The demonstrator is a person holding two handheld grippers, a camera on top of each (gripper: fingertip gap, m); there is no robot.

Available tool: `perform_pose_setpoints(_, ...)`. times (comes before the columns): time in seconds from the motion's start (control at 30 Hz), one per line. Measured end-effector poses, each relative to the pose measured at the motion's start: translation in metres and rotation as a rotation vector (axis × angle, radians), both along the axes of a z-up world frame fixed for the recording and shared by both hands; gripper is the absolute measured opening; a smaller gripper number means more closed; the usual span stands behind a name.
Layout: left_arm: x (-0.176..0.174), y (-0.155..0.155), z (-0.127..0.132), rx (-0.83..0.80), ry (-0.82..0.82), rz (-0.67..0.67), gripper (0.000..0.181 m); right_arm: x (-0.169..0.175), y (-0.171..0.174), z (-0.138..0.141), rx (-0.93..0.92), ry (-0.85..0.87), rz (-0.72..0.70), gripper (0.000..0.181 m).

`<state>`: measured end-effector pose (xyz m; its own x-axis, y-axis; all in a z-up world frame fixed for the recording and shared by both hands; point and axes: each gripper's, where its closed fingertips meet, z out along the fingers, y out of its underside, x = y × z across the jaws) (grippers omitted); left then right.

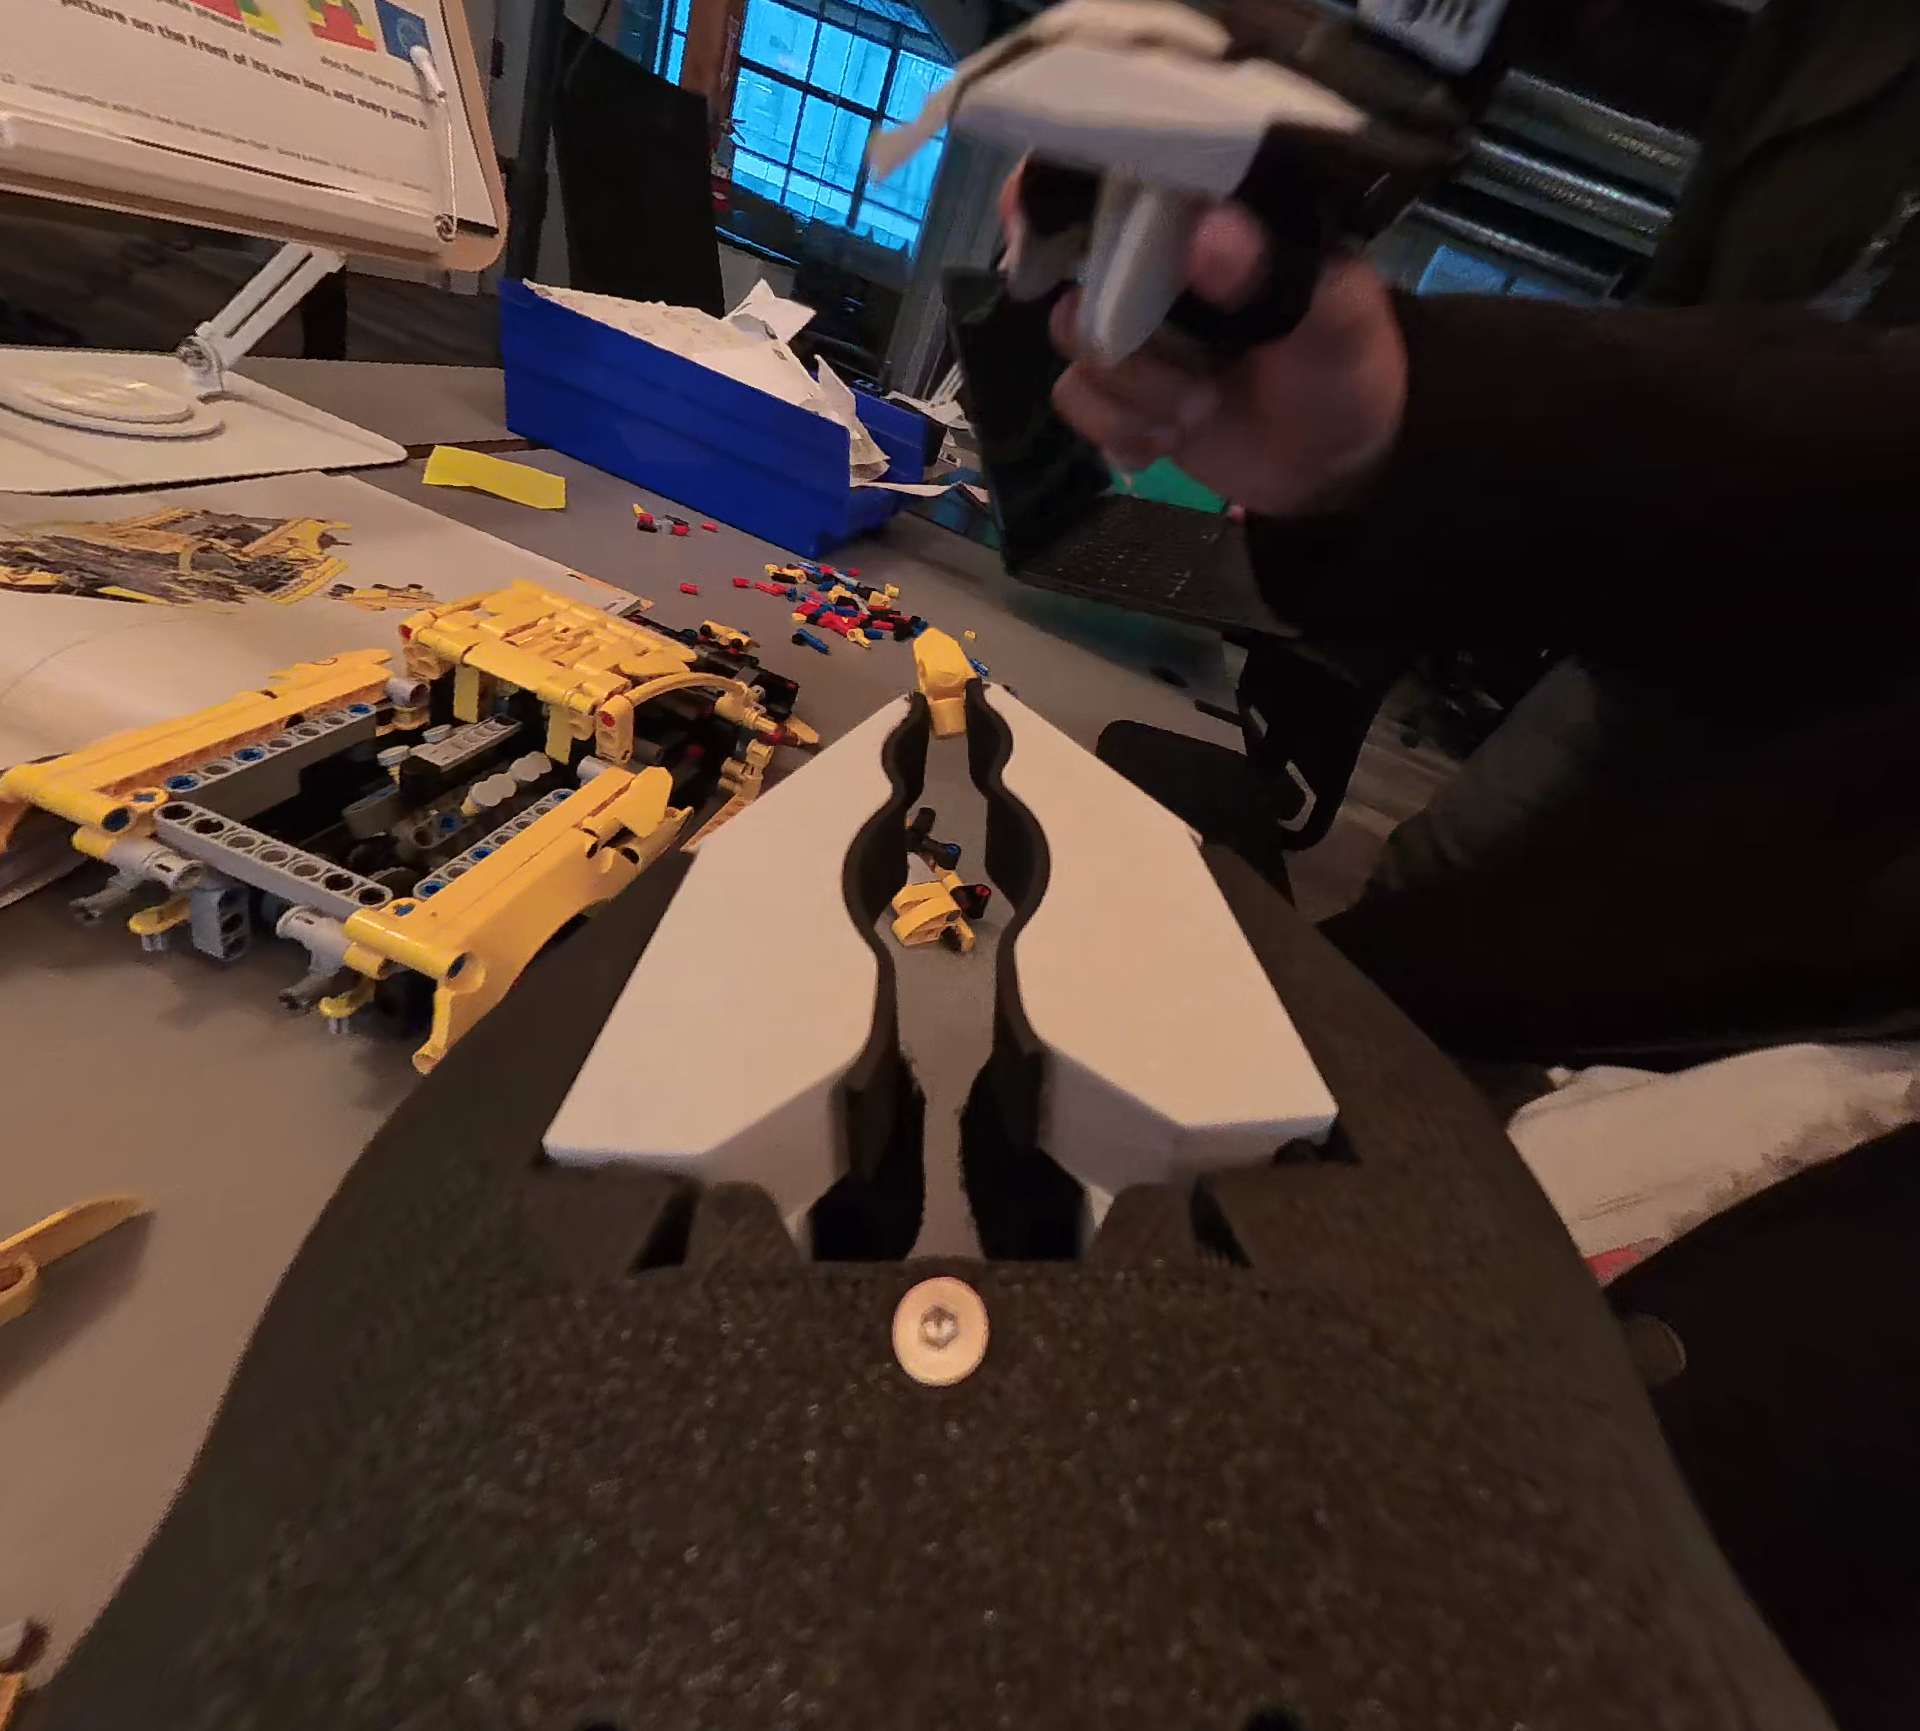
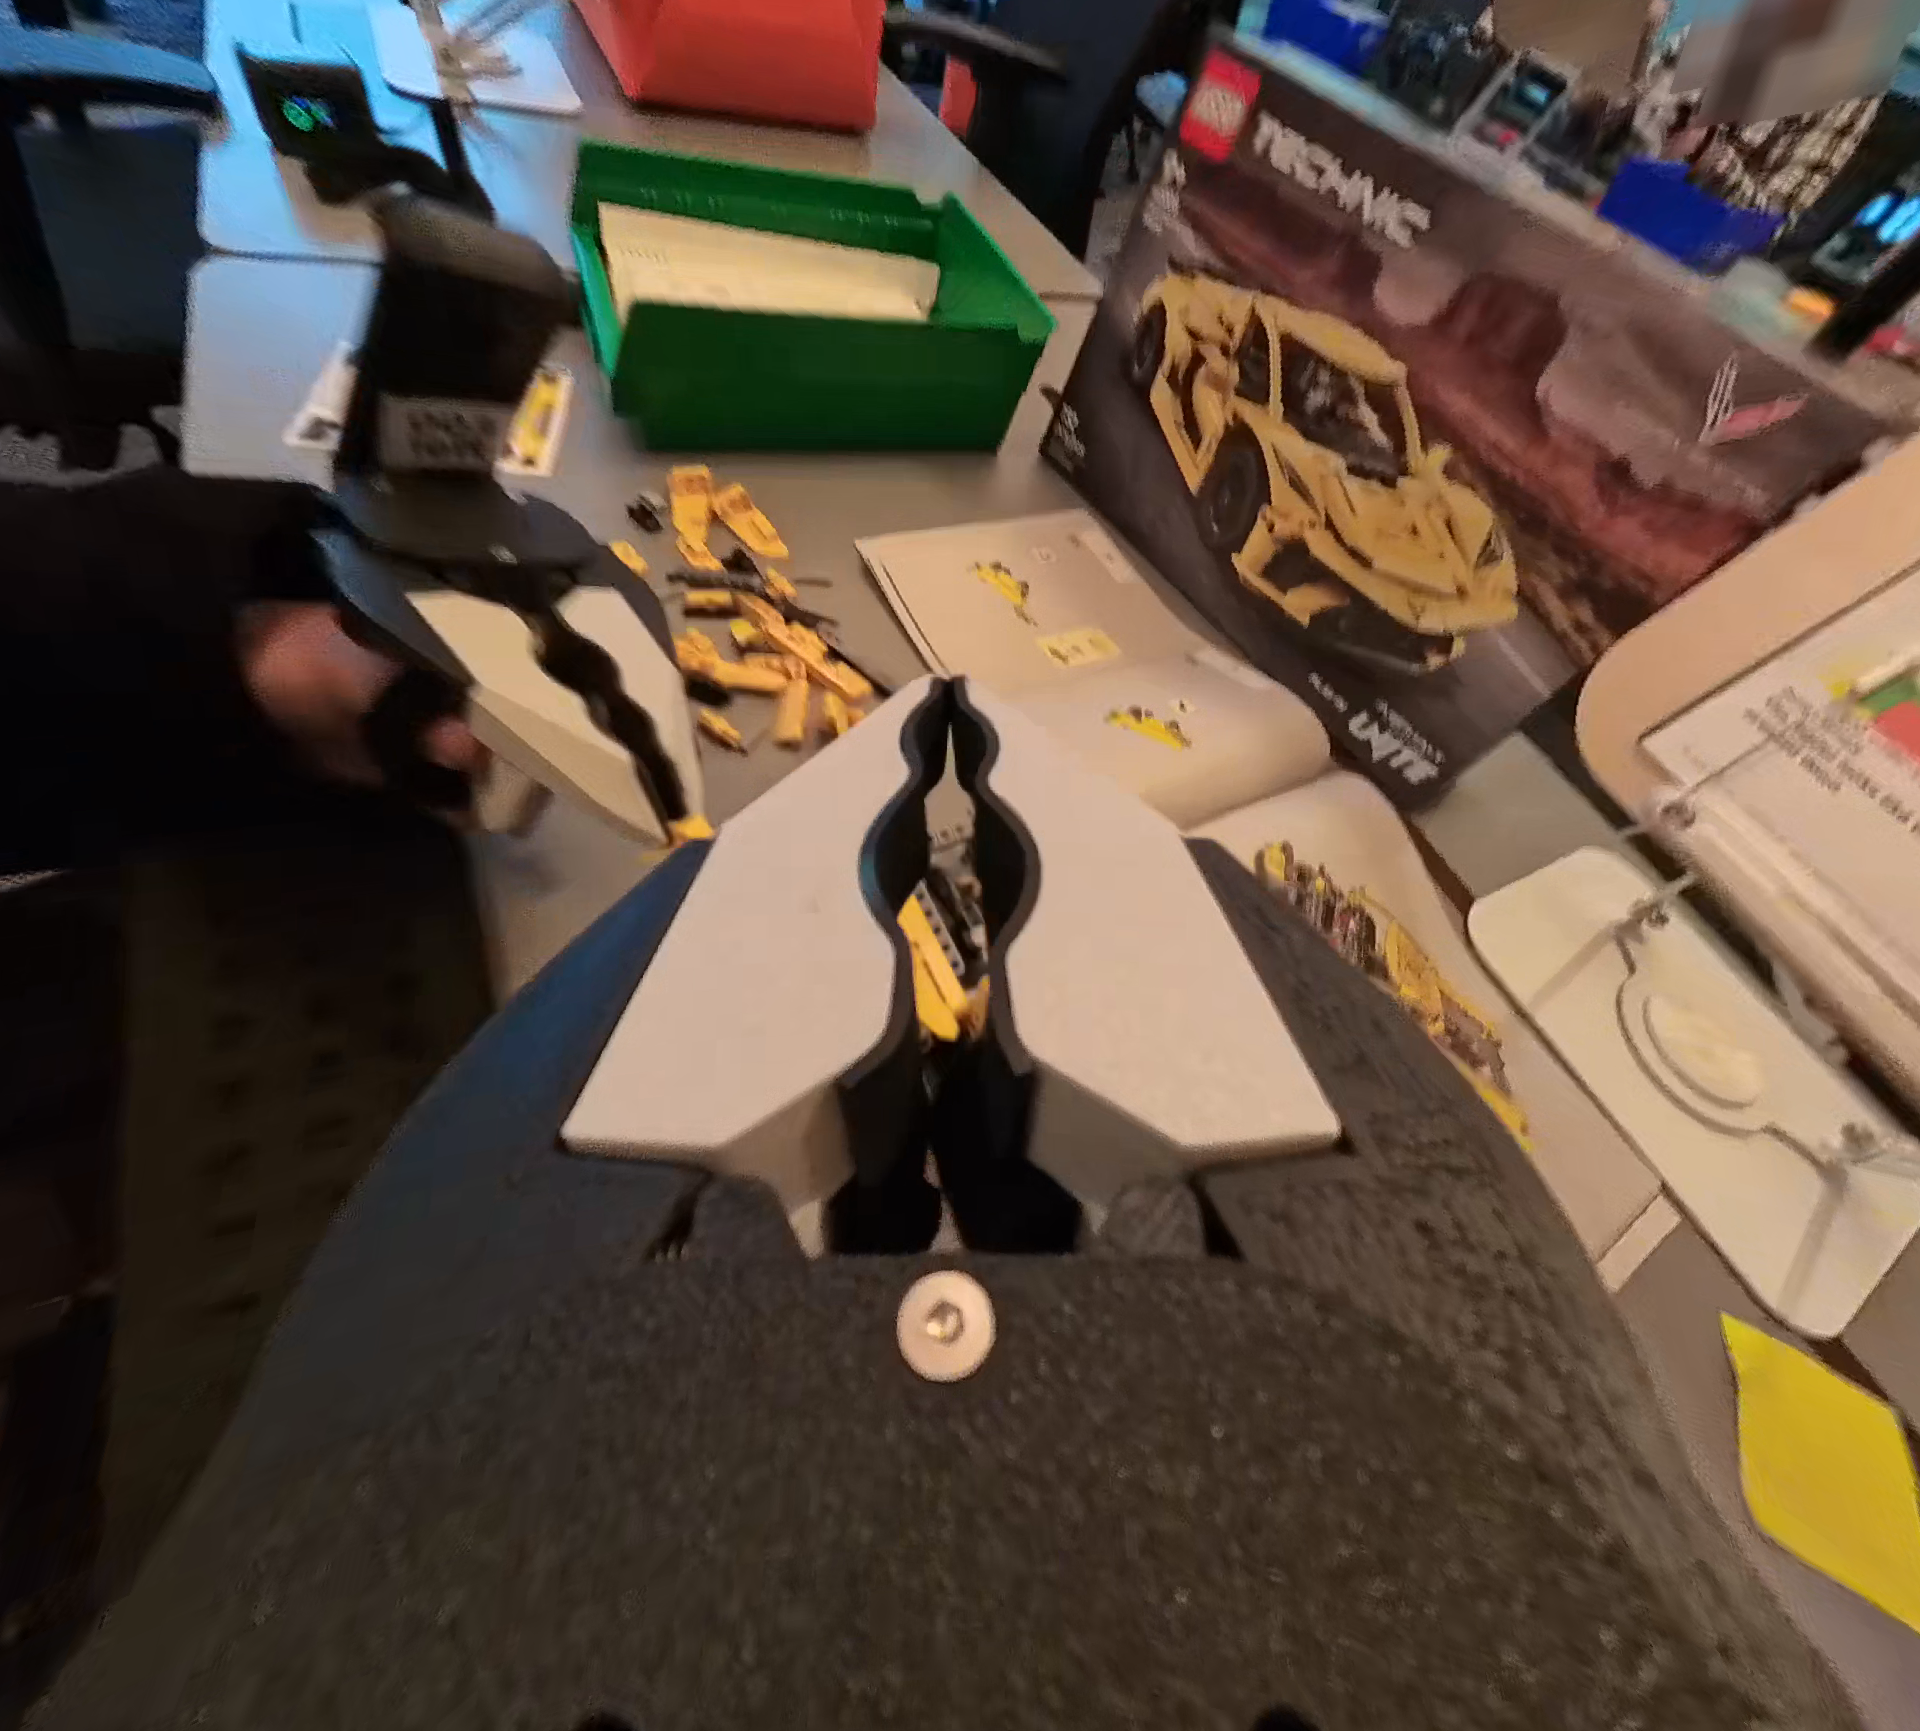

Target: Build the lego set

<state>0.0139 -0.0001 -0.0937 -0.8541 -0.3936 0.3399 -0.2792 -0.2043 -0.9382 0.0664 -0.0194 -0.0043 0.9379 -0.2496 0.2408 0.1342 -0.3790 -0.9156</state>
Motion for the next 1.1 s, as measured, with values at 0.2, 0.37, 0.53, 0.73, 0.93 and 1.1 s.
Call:
perform_pose_setpoints(0.2, -0.001, -0.003, -0.003, 0.040, -0.025, 0.015, 0.007, -0.038, 0.010, 0.025, 0.020, -0.095, 0.049, 0.000)
perform_pose_setpoints(0.37, 0.000, -0.002, -0.003, 0.055, -0.042, 0.026, 0.007, -0.045, 0.003, -0.012, 0.009, -0.138, 0.020, 0.000)
perform_pose_setpoints(0.53, 0.005, 0.003, -0.008, 0.097, -0.046, 0.072, 0.006, -0.042, -0.025, -0.058, 0.118, -0.107, -0.095, 0.000)
perform_pose_setpoints(0.73, 0.019, 0.003, -0.033, 0.280, -0.050, 0.153, 0.006, -0.043, -0.045, -0.086, 0.169, -0.224, -0.164, 0.000)
perform_pose_setpoints(0.93, 0.032, 0.009, -0.048, 0.345, -0.004, 0.214, 0.007, -0.040, -0.061, -0.083, 0.256, -0.209, -0.172, 0.000)
perform_pose_setpoints(1.1, 0.036, 0.013, -0.052, 0.379, -0.008, 0.250, 0.007, -0.039, -0.060, -0.091, 0.247, -0.169, -0.150, 0.000)
